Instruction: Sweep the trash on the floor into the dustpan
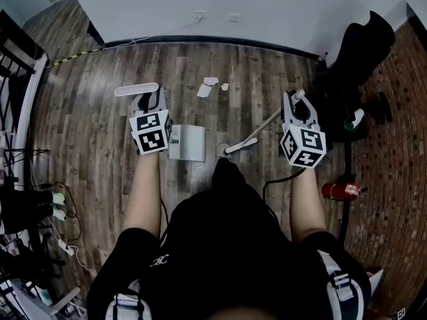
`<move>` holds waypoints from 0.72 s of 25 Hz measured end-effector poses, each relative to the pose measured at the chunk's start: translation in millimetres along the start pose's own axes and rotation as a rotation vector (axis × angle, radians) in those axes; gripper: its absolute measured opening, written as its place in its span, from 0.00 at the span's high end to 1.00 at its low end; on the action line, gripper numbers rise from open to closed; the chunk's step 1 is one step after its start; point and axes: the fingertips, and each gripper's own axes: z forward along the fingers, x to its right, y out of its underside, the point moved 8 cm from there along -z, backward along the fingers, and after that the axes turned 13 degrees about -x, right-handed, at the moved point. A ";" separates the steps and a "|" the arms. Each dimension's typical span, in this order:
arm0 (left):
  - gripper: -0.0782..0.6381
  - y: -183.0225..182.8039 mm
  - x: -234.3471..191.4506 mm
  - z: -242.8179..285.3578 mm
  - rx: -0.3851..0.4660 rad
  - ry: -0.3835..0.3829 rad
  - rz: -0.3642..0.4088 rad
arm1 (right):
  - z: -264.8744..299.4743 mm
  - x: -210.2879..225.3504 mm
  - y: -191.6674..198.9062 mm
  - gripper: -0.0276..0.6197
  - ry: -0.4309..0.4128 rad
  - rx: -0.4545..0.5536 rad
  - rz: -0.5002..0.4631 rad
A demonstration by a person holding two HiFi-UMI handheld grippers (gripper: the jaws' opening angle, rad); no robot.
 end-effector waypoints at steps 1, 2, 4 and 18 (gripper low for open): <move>0.74 -3.3 -1.0 9.4 -0.008 -0.010 -0.004 | 10.5 4.0 -0.9 0.81 -0.024 0.001 -0.002; 0.74 -7.4 -1.7 19.0 -0.017 -0.021 -0.007 | 21.0 8.6 -2.0 0.81 -0.048 0.002 -0.005; 0.74 -18.9 -5.1 39.8 -0.035 -0.046 -0.011 | 45.0 19.9 -6.7 0.81 -0.086 -0.007 -0.009; 0.74 -78.2 -23.7 181.1 -0.075 -0.192 -0.114 | 234.9 81.7 -30.2 0.81 -0.286 -0.098 -0.115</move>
